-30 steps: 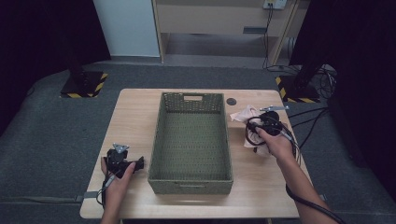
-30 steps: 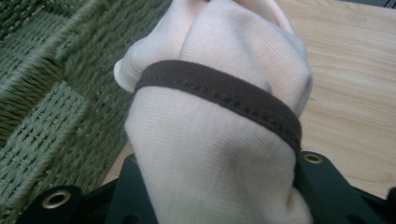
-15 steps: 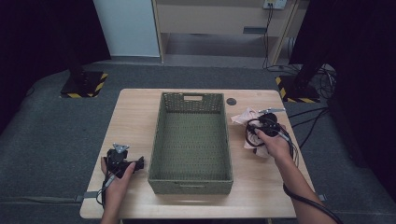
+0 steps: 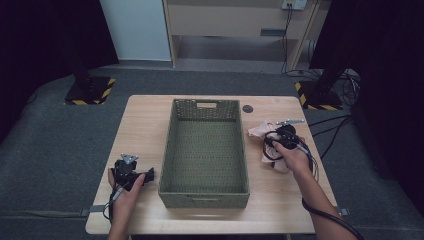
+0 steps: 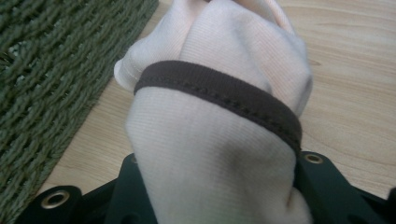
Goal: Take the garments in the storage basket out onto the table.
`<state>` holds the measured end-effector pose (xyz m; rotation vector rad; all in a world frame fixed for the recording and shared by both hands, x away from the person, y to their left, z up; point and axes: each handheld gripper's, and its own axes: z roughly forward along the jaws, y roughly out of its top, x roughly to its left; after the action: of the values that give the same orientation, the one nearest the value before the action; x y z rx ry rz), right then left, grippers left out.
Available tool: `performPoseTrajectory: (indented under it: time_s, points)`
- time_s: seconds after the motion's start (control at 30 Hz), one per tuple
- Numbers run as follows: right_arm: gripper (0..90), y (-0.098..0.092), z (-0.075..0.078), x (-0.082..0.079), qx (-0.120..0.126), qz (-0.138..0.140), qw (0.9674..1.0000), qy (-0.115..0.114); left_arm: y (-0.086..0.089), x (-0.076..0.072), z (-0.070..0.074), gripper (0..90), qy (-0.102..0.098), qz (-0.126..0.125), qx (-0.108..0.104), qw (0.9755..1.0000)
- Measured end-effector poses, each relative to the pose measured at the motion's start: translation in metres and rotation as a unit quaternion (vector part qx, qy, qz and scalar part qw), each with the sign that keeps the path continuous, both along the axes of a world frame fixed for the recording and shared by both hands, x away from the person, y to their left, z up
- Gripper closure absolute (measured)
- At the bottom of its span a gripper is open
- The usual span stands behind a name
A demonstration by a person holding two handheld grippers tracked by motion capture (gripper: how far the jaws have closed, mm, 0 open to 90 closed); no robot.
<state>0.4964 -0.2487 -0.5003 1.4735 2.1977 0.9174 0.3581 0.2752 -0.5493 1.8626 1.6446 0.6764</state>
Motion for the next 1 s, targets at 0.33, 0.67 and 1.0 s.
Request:
performPoseTrajectory:
  time_s: [0.33, 0.67, 1.0]
  points:
    - [58.8, 0.004, -0.007, 0.002, -0.007, 0.004, 1.0, 0.004, 0.0, 0.0, 0.0, 0.0, 0.0, 0.0, 0.0, 1.0]
    - [58.4, 0.006, -0.012, 0.004, -0.009, 0.002, 0.9999, 0.01, 0.0, 0.0, 0.0, 0.0, 0.0, 0.0, 0.0, 1.0]
    - [56.1, 0.005, -0.017, 0.008, -0.009, -0.009, 0.9997, 0.018, 0.0, 0.0, 0.0, 0.0, 0.0, 0.0, 0.0, 1.0]
